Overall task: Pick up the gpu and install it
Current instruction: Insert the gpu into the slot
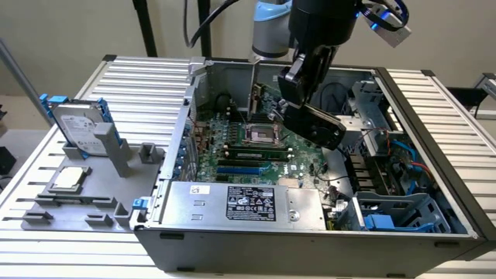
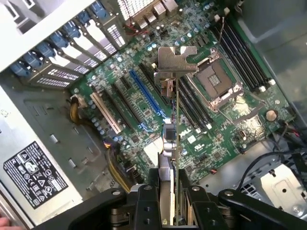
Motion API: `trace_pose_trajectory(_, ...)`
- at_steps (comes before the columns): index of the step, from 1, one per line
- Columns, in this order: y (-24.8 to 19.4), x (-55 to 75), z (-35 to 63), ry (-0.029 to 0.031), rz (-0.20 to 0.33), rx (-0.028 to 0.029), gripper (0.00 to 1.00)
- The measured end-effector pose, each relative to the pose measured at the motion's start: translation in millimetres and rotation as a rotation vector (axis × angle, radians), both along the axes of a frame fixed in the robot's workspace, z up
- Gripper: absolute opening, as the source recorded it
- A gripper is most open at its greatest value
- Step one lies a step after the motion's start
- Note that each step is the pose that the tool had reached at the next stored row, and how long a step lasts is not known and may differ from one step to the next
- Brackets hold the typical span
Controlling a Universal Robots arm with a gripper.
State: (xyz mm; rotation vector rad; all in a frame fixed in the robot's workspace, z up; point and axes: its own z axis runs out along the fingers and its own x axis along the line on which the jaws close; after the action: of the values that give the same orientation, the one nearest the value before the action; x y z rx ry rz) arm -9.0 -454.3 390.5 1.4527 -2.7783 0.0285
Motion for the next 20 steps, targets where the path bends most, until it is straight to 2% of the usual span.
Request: trace_pose_trajectory(20,0.0,0.0,-11.9,-0.0005,0.363,0.0016,0.27)
